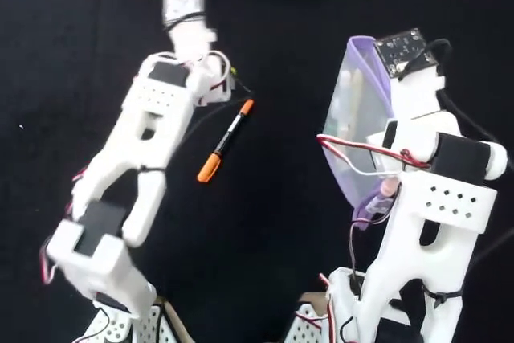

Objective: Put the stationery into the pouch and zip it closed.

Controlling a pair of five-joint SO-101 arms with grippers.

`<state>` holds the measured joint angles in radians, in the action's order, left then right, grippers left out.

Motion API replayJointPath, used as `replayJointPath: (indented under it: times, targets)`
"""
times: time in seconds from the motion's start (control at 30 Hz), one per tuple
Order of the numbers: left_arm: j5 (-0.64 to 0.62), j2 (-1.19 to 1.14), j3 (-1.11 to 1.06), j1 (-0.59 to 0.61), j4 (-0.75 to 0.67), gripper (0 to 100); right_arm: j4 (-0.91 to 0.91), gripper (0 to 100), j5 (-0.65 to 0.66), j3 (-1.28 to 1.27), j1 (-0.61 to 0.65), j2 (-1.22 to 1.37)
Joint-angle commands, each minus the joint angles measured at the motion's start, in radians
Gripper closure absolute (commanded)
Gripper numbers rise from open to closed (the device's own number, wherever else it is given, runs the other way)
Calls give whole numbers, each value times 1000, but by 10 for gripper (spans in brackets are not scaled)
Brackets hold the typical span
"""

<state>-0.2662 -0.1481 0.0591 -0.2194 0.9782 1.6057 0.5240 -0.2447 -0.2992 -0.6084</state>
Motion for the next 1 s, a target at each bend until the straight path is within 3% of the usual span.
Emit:
replayJointPath:
  times: [0.0,0.43,0.97]
  targets:
    - [98,-144,291,-27,180,838,-23,988,2,-2,14,-7]
    - [321,-690,817,-36,353,838,-25,988,3,-7,15,-7]
    - [331,-1054,1460,-62,628,836,-25,988,3,-7,17,-7]
